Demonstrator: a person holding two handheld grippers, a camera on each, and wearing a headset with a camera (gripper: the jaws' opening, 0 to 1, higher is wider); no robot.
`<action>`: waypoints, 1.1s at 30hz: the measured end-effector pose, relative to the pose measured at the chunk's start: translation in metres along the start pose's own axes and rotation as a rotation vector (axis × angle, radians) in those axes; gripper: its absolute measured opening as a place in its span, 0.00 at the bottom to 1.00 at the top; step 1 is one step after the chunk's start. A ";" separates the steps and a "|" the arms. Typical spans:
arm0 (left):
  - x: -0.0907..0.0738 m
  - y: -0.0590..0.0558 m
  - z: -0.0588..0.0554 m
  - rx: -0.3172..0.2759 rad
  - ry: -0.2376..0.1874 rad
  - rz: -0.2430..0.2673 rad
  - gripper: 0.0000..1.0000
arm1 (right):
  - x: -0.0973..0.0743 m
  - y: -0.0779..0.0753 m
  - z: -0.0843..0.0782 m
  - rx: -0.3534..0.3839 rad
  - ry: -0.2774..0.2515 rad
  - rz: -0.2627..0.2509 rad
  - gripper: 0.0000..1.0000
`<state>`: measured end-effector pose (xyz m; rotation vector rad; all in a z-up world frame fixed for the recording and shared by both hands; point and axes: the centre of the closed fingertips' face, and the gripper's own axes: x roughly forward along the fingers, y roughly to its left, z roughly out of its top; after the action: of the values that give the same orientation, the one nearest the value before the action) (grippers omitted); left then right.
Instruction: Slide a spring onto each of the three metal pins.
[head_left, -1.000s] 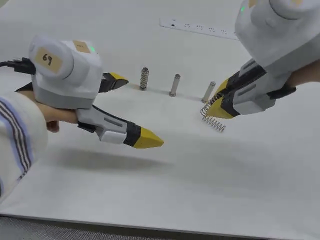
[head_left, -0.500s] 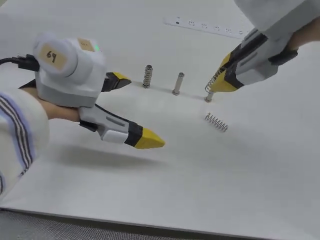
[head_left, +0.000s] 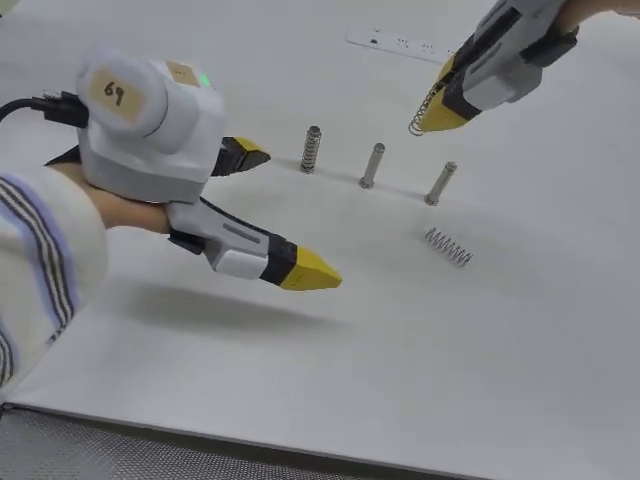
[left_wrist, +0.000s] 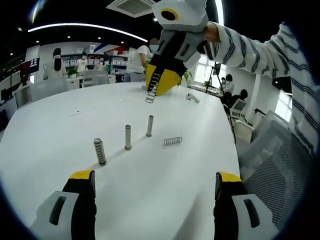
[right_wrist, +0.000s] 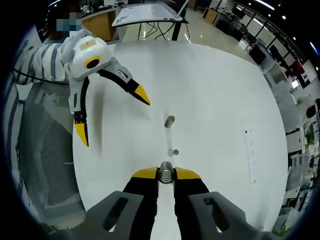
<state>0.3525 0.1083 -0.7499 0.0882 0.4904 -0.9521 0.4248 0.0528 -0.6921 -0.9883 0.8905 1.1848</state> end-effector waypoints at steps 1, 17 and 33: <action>0.000 0.000 0.000 0.002 -0.001 0.000 0.98 | 0.001 -0.001 0.000 0.000 0.001 0.002 0.08; 0.002 0.001 0.000 0.000 0.003 0.001 0.93 | 0.032 -0.010 0.004 -0.025 0.039 0.061 0.08; 0.002 0.005 -0.001 -0.018 0.002 -0.003 0.92 | 0.055 -0.019 -0.002 -0.009 0.075 0.087 0.08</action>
<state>0.3565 0.1102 -0.7523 0.0723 0.5011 -0.9504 0.4526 0.0662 -0.7413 -1.0149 0.9969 1.2321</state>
